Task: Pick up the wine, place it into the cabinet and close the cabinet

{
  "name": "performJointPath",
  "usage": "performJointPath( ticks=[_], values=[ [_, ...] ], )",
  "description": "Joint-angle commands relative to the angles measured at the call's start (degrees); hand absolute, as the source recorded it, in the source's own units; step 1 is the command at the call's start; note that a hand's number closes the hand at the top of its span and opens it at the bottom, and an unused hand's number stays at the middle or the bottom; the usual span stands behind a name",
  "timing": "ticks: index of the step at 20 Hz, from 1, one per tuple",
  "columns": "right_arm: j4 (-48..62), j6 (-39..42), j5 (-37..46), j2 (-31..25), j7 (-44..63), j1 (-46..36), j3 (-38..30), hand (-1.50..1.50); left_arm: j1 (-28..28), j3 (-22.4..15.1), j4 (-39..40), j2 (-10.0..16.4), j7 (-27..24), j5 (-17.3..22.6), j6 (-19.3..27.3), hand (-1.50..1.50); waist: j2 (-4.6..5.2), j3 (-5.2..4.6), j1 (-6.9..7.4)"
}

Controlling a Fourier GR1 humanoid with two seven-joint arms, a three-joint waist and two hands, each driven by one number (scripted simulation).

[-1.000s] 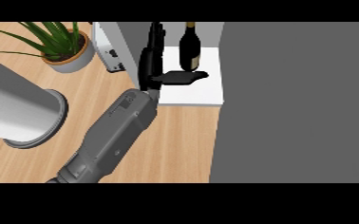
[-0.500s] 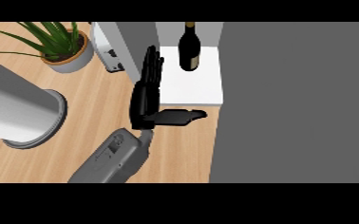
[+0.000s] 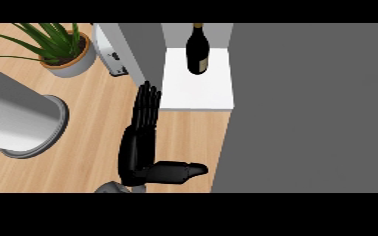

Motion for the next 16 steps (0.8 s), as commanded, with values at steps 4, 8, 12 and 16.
performJointPath(
  ticks=[4, 8, 12, 16],
  values=[
    [-9.5, 7.3, -6.7, -6.6, 9.2, 0.9, 8.4, 1.50, 9.6, -1.6, -9.9, 5.5, -0.6, -0.9, -0.1, -1.50, -0.02, -0.10, 0.85],
    [-11.2, 8.3, -4.6, -6.4, 8.7, 2.6, 15.1, 1.50, 15.1, -0.3, -15.5, 10.3, -1.0, -1.1, -0.6, -1.50, -0.10, -0.05, 0.19],
    [-13.4, 6.7, -1.1, -4.9, 12.4, -1.2, 19.3, 1.50, 17.1, 3.9, -17.8, 15.2, -0.5, 1.4, -4.4, -1.50, -0.14, -0.19, 0.15],
    [-9.3, 4.5, -0.3, -1.1, 14.5, -7.9, 20.7, 1.50, 23.1, 5.1, -21.0, 17.6, -3.8, 2.6, -7.5, -1.50, 0.03, -0.31, 1.25]
  ],
)
